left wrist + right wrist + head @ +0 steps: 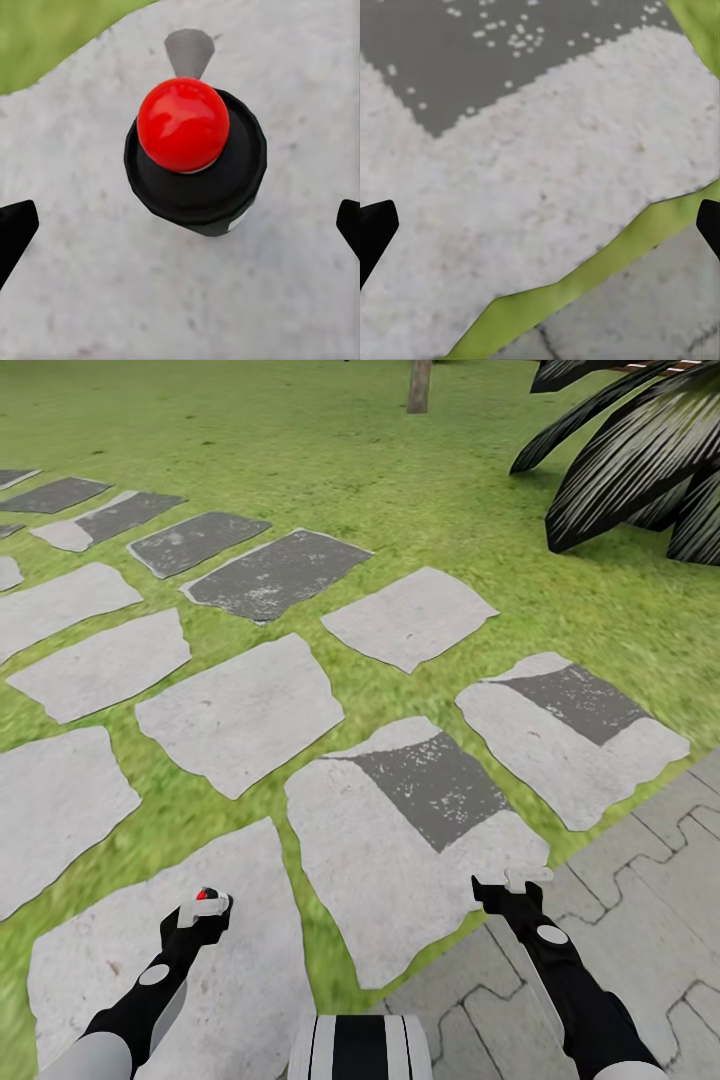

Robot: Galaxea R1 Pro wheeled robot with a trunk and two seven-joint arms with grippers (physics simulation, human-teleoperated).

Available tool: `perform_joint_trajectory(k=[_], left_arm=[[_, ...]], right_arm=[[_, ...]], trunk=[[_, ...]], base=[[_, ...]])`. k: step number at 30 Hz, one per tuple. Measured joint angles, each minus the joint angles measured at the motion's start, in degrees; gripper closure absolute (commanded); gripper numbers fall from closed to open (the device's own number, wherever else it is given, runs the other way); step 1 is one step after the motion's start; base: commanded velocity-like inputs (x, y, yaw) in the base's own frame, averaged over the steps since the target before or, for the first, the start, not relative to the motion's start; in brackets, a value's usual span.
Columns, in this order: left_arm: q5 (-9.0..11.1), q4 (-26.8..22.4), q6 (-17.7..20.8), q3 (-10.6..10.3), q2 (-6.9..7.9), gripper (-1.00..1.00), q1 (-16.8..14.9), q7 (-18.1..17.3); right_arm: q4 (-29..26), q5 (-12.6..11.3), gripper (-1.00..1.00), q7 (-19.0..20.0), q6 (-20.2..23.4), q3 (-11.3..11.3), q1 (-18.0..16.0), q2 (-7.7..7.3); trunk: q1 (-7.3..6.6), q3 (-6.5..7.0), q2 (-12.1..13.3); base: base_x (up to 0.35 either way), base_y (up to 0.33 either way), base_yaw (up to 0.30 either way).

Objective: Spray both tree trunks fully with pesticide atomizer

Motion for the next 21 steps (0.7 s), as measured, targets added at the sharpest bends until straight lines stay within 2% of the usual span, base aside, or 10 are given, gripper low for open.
perform_joint_trajectory(k=[21], left_arm=[[0.0,0.0,0.0,0.0,-0.07,-1.00,0.0,0.0]], right_arm=[[0.0,0.0,-1.00,0.0,0.0,0.0,0.0,0.00]], trunk=[[0.00,-0.01,0.0]], base=[[0.026,0.000,0.000]])
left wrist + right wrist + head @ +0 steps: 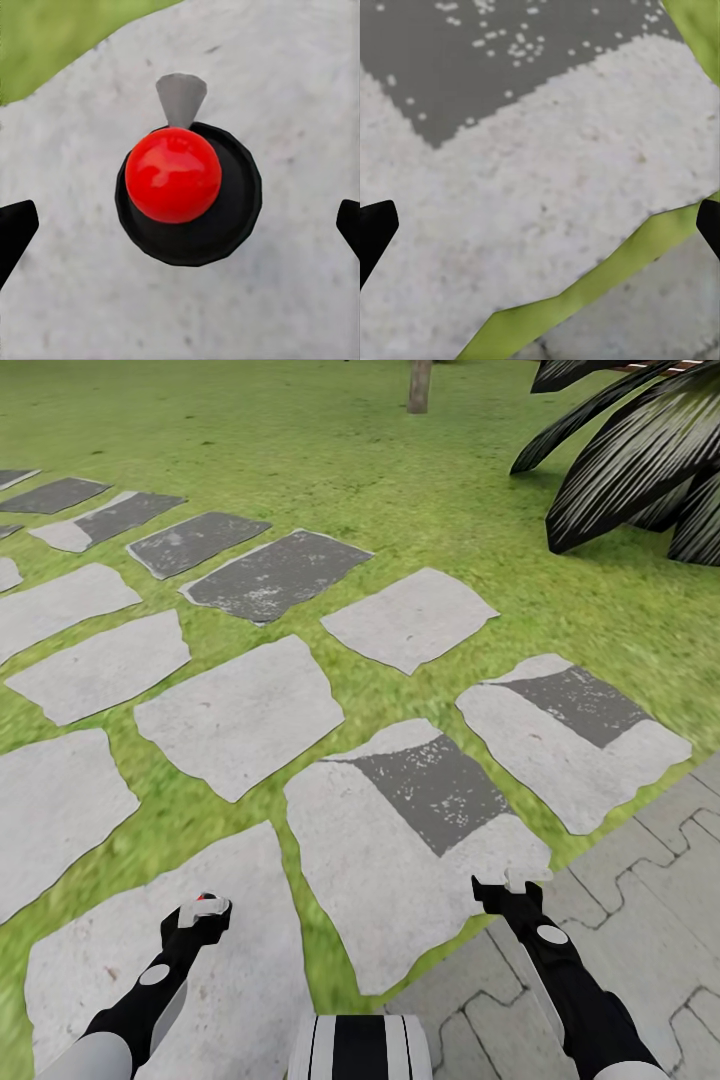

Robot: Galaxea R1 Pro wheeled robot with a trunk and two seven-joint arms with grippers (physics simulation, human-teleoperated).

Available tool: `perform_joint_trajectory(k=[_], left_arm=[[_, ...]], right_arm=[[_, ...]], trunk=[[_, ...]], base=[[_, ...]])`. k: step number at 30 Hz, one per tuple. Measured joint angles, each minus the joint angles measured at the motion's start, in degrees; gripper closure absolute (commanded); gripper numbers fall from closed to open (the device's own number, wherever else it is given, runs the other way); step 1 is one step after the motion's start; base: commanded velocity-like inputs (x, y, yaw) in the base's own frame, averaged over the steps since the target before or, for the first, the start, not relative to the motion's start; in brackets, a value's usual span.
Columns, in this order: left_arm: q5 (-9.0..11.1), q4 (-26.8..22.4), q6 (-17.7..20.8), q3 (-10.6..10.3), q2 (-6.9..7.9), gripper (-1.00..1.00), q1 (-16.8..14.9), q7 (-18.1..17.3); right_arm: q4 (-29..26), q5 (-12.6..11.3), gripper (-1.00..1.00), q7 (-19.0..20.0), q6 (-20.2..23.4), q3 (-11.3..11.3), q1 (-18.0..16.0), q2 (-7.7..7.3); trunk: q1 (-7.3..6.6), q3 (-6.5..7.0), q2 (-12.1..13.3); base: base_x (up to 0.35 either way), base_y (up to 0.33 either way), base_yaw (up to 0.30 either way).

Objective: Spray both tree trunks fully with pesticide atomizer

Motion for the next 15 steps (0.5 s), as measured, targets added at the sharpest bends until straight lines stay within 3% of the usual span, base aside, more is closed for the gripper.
perform_joint_trajectory(k=[15], left_arm=[[0.0,-0.1,-0.1,0.0,-0.01,-1.00,0.0,0.0]], right_arm=[[0.1,0.0,-1.00,0.0,0.0,0.0,0.0,0.00]], trunk=[[0.00,0.00,0.0]], base=[[0.000,0.000,0.000]])
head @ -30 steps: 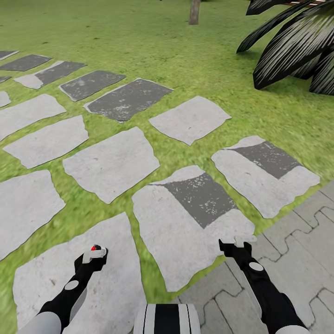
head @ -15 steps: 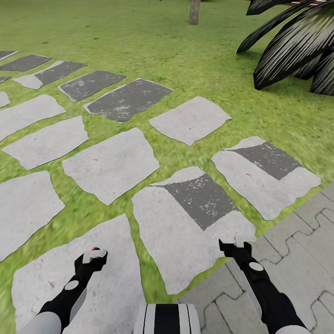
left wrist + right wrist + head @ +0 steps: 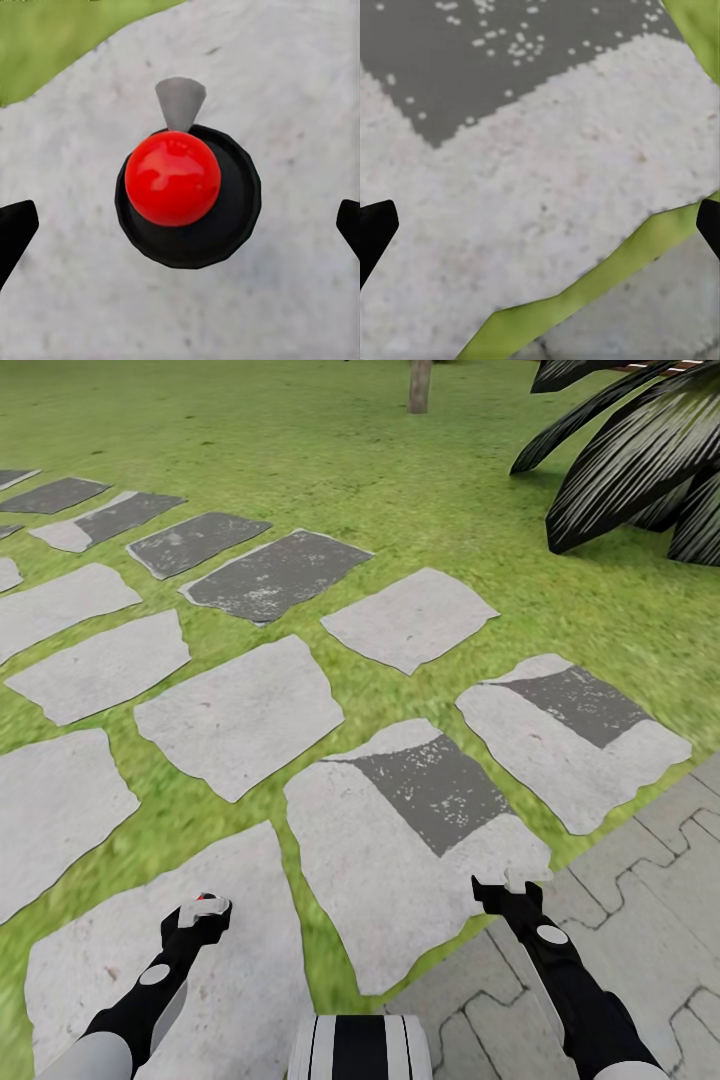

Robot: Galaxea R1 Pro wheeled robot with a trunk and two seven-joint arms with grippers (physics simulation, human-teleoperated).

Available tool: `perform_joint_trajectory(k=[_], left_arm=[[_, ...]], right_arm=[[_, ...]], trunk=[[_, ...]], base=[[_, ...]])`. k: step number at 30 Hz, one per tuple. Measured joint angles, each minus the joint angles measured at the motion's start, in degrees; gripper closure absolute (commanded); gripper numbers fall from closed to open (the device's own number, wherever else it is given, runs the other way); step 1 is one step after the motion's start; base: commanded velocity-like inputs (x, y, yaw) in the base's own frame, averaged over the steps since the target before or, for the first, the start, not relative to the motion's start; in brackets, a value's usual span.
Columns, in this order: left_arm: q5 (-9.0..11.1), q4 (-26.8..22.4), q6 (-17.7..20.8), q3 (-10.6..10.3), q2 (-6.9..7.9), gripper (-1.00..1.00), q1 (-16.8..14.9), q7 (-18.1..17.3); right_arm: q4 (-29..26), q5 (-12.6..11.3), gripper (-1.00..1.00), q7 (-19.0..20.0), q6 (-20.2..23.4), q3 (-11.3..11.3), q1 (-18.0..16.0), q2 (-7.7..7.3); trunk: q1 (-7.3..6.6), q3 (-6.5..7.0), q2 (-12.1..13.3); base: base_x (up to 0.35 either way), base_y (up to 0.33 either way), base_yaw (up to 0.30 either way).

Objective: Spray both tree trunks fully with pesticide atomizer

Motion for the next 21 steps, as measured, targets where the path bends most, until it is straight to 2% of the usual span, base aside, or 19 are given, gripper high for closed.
perform_joint_trajectory(k=[5,6,21], left_arm=[[0.0,-0.1,0.0,0.0,0.00,-1.00,0.0,0.0],[0.0,-0.1,0.0,0.0,0.00,1.00,0.0,0.0],[0.0,-0.1,-0.1,0.0,0.00,1.00,0.0,0.0]], right_arm=[[0.0,0.0,-1.00,0.0,0.0,0.0,0.0,0.00],[0.0,0.0,-1.00,0.0,0.0,0.0,0.0,0.00],[0.0,0.0,-1.00,0.0,0.0,0.0,0.0,0.00]], trunk=[[0.00,0.00,0.0],[0.00,0.00,0.0],[0.00,0.00,0.0]], base=[[0.000,0.000,0.000],[0.000,0.000,0.000],[0.000,0.000,0.000]])
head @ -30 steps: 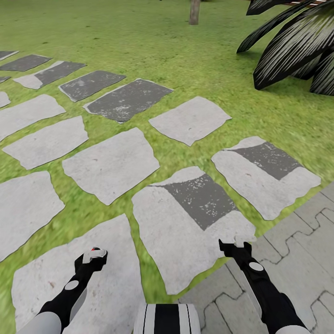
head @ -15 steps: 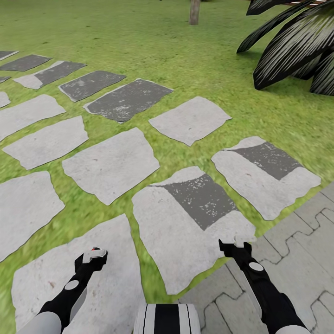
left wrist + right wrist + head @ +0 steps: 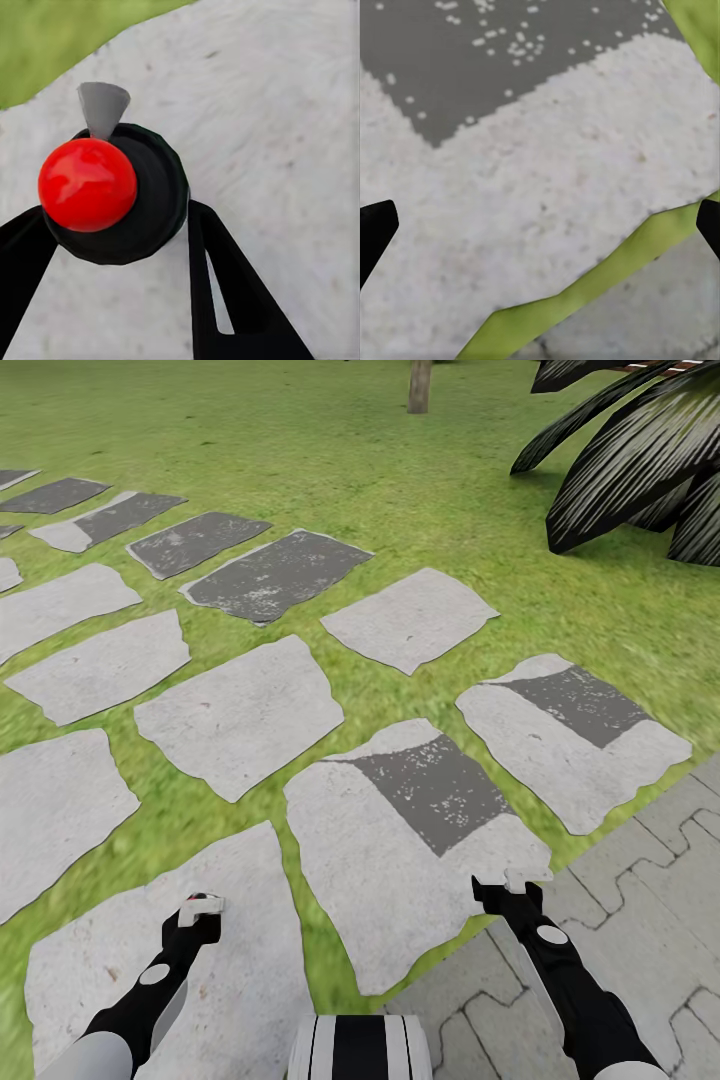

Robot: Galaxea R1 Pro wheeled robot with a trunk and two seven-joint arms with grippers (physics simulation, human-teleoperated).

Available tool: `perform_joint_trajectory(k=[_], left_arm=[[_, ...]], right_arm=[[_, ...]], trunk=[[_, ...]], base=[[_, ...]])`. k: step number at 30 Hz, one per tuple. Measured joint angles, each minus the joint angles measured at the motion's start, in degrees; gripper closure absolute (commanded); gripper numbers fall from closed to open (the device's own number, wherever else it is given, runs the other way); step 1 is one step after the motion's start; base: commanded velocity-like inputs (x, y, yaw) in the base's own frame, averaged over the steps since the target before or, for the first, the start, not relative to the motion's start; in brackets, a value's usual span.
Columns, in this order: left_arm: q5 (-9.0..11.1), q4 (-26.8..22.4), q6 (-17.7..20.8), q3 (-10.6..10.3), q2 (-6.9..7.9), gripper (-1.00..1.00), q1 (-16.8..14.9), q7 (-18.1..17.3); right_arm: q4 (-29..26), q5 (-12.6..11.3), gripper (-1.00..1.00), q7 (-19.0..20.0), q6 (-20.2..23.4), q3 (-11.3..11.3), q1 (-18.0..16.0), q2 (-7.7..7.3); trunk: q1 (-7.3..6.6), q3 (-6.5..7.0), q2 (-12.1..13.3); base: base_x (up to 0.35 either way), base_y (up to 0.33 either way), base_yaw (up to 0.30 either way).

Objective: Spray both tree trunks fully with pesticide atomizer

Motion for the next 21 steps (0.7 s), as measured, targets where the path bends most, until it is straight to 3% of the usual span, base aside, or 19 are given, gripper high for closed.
perform_joint_trajectory(k=[18,21], left_arm=[[0.0,-0.2,-0.1,0.1,0.00,1.00,0.0,0.0],[0.0,-0.2,-0.1,0.1,0.00,1.00,0.0,0.0]], right_arm=[[0.0,0.0,-1.00,0.0,0.0,0.0,0.0,0.00],[0.0,0.0,-1.00,0.0,0.0,0.0,0.0,0.00]], trunk=[[0.00,0.00,0.0],[-0.08,0.66,0.0]], base=[[0.000,0.000,0.000],[0.000,0.000,0.000]])
